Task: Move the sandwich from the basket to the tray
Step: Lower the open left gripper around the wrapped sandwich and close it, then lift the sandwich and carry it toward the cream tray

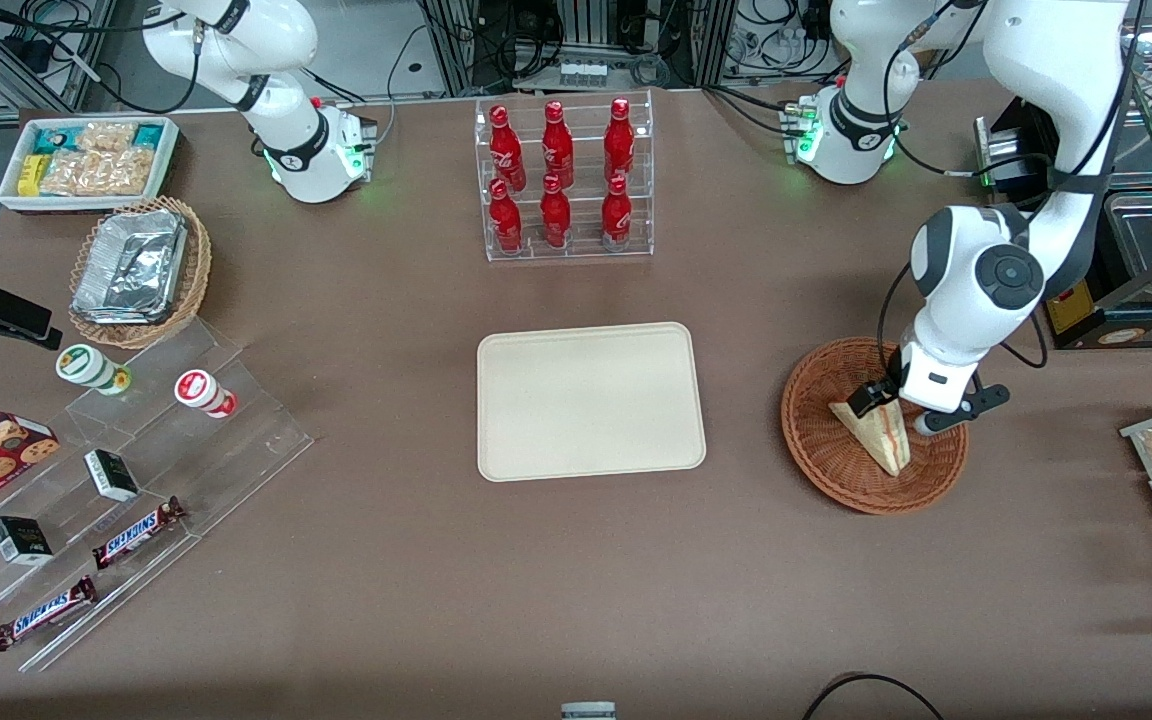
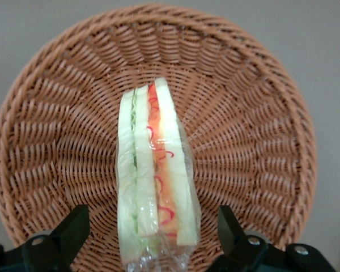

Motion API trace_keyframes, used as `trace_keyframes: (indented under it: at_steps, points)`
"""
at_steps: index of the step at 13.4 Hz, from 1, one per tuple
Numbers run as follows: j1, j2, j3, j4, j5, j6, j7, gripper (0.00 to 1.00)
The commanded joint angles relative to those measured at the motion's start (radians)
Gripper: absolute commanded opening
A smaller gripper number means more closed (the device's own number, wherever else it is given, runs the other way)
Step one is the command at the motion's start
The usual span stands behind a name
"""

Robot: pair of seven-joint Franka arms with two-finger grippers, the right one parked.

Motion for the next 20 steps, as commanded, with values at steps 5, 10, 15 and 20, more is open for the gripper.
trace_keyframes:
  at_steps: [5,10,15,20]
  points:
    - [0.001,0.024,0.0,0.016,0.007,0.017,-0.019,0.0]
    - [-0.013,-0.061,-0.002,0.168,0.024,-0.264,-0.014,0.0]
    - [-0.123,-0.085,-0.02,0.44,0.029,-0.619,-0.021,0.0]
    - [-0.353,-0.033,-0.02,0.571,0.026,-0.741,-0.066,0.0]
